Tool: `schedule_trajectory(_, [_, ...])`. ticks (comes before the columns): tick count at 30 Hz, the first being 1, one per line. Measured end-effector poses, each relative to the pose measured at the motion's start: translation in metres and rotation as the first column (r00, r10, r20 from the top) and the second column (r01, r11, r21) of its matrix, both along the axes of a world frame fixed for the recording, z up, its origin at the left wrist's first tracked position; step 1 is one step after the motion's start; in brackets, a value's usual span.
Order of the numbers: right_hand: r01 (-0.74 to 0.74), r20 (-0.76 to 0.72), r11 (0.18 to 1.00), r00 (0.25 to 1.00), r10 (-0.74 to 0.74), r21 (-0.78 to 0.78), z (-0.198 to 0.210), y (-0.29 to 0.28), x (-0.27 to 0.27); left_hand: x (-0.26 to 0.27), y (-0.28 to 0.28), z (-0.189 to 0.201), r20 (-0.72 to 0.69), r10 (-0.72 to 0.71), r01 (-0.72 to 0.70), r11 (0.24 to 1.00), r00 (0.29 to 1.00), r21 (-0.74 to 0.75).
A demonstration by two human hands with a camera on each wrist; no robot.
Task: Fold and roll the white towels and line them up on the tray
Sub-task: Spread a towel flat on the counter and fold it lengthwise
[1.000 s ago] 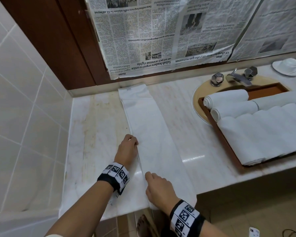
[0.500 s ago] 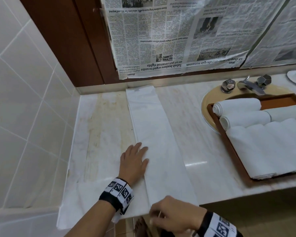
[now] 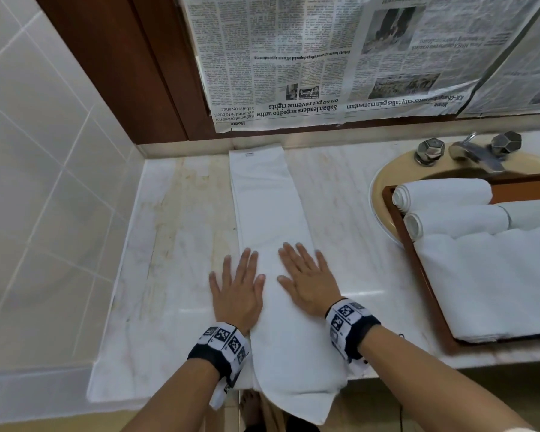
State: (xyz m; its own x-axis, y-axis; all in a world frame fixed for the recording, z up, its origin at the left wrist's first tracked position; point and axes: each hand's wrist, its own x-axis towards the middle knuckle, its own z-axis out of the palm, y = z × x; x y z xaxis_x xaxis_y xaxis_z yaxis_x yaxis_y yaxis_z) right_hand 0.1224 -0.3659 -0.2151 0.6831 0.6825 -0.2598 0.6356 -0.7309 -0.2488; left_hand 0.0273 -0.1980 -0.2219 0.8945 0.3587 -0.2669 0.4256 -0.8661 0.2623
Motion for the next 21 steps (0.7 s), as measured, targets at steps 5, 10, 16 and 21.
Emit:
schedule_trajectory(5, [0.24,0.009,0.971,0.971,-0.24,0.009,0.002,-0.03,0.013,-0.01,0.011,0.009,0.006,0.17,-0.169,0.984,0.986,-0.048])
schedule_trajectory(10, [-0.065,0.093,0.996,0.994,0.058,0.066,-0.009,-0.019,-0.035,-0.006,-0.023,0.006,0.013,-0.055,0.056,0.998,0.998,-0.038])
schedule_trajectory(16, [0.069,0.027,0.997,0.997,-0.069,-0.017,-0.011,-0.03,-0.017,-0.005,-0.018,-0.001,0.004,-0.039,0.039,0.999,0.999,0.028])
schedule_trajectory(21, [0.099,-0.017,0.995,0.995,-0.099,0.027,-0.01,-0.014,0.004,0.022,0.002,0.002,-0.008,-0.05,0.05,0.999,0.999,0.009])
